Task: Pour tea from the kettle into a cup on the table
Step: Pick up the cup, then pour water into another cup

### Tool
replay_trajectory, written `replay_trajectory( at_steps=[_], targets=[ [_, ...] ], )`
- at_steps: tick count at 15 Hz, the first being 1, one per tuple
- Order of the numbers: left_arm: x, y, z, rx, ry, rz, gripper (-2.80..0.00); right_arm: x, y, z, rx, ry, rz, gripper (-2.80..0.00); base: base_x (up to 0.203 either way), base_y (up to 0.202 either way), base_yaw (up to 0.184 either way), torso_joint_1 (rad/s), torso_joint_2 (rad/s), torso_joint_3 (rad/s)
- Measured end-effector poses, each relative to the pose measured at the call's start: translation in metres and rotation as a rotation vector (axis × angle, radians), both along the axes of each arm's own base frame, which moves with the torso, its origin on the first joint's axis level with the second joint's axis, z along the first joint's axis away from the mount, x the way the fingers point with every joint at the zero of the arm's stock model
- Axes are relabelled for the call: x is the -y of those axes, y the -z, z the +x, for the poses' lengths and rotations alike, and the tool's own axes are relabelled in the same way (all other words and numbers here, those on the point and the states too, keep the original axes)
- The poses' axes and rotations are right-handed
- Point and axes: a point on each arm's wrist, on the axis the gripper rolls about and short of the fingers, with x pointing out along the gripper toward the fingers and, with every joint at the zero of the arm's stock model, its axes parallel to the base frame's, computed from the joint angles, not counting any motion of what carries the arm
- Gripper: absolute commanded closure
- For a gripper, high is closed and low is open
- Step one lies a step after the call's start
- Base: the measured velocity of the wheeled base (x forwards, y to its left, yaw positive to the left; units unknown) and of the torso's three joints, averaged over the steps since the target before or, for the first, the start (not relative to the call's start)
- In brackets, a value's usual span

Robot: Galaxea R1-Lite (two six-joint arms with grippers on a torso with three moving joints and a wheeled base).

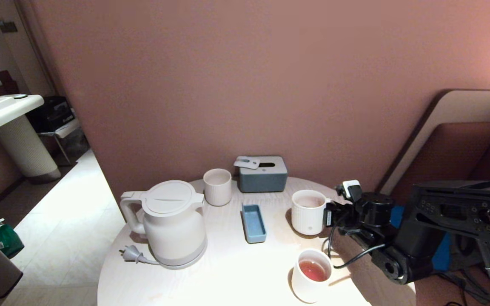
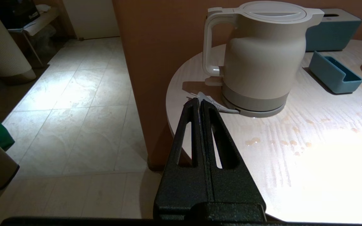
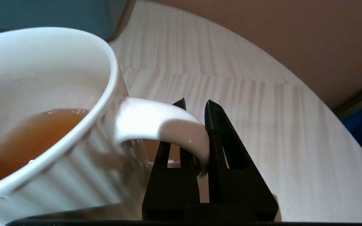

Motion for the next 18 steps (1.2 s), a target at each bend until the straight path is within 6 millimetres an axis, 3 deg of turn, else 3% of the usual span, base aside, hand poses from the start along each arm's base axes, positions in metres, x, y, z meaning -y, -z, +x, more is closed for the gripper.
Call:
replay_trajectory(
  at_steps=[6, 9, 18],
  targets=[
    [0.000, 0.000, 0.000, 0.000, 0.000, 0.000, 0.00, 0.003, -0.017, -0.008, 0.020, 0.006, 0.037, 0.00, 0.000, 0.000, 0.000, 0.000, 0.00, 0.000],
    [0.000, 0.000, 0.000, 0.000, 0.000, 0.000, 0.00, 0.011, -0.032, -0.021, 0.021, 0.001, 0.045, 0.00, 0.000, 0.000, 0.000, 0.000, 0.00, 0.000],
    [0.000, 0.000, 0.000, 0.000, 0.000, 0.000, 0.00, 0.065, -0.072, -0.073, -0.025, 0.007, 0.065, 0.00, 0.000, 0.000, 0.000, 0.000, 0.00, 0.000]
  ],
)
